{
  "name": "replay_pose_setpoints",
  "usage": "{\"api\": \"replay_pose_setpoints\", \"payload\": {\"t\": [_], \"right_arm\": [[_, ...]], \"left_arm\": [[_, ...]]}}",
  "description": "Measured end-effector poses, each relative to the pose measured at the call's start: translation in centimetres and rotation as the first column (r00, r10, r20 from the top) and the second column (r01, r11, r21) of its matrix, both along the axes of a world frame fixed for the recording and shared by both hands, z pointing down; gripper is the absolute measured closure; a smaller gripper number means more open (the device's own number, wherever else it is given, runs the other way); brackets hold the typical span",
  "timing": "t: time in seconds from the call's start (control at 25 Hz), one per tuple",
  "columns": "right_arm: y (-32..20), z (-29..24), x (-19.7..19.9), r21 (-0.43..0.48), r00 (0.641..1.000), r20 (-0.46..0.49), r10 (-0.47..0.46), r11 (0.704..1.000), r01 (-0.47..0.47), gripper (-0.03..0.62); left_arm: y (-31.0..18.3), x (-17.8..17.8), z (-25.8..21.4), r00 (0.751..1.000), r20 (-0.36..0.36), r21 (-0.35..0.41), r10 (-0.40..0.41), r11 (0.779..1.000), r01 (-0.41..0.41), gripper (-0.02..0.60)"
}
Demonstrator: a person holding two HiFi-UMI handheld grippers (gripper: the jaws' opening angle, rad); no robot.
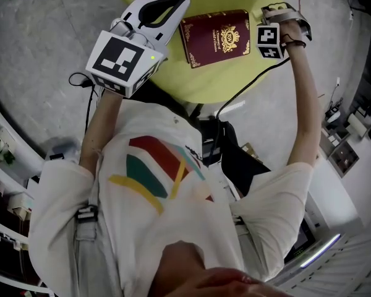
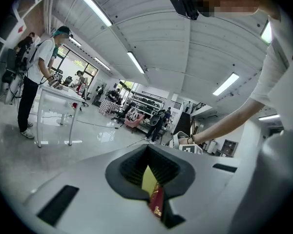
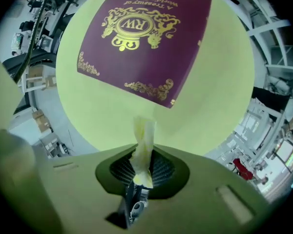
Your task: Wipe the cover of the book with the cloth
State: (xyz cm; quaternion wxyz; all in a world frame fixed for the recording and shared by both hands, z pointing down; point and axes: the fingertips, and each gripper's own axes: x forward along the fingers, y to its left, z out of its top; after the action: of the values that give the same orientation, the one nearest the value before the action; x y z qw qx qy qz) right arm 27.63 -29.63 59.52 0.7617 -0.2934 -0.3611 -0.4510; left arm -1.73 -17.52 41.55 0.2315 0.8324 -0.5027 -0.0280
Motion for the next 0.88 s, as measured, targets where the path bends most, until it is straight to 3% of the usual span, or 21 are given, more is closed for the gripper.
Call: {"api": "replay_pose_setpoints", "payload": {"t": [0.08,0.16,0.28,0.4,0.48,0.6,0.72,0.8,0.88], "right_arm": [[-0.2,-0.8,-1.3,0.032,0.992,0.100,0.076,0.996,-0.080,0.566],[-0.1,-1.9,-3.2,0.035,0.943,0.260,0.208,0.974,-0.225,0.566],[0.9,-4.7,-6.1,-0.012,0.806,0.480,0.346,0.921,-0.389,0.566],[1.7,-9.0,-10.0,-0.038,0.645,0.673,0.361,0.888,-0.458,0.566],[2.3,-13.0,-13.1,-0.105,0.461,0.804,0.376,0.853,-0.512,0.565],[3.9,-20.5,-17.6,-0.287,0.073,0.921,0.383,0.793,-0.537,0.565],[5.9,-27.3,-20.0,-0.437,-0.289,0.898,0.332,0.756,-0.487,0.565],[8.2,-31.0,-20.6,-0.499,-0.471,0.836,0.281,0.746,-0.441,0.565],[10.5,-34.0,-20.9,-0.528,-0.603,0.766,0.221,0.751,-0.396,0.565]], "left_arm": [[-0.1,0.0,-1.1,1.000,0.024,0.020,0.004,1.000,-0.005,0.566],[-0.1,0.0,-2.8,0.998,0.063,0.055,0.004,0.998,-0.007,0.566],[0.0,0.3,-6.0,0.993,0.114,0.124,-0.013,0.992,-0.001,0.565],[0.3,0.3,-9.7,0.991,0.134,0.196,-0.025,0.981,-0.002,0.565],[0.7,0.1,-13.0,0.989,0.142,0.267,-0.038,0.964,-0.002,0.565],[1.5,-0.2,-17.8,0.986,0.152,0.380,-0.068,0.925,0.005,0.565],[2.2,-0.3,-20.7,0.985,0.157,0.425,-0.078,0.905,0.004,0.565],[2.8,-0.2,-22.0,0.984,0.156,0.441,-0.083,0.898,0.006,0.565],[3.4,-0.2,-23.3,0.984,0.155,0.460,-0.089,0.888,0.008,0.565]]}}
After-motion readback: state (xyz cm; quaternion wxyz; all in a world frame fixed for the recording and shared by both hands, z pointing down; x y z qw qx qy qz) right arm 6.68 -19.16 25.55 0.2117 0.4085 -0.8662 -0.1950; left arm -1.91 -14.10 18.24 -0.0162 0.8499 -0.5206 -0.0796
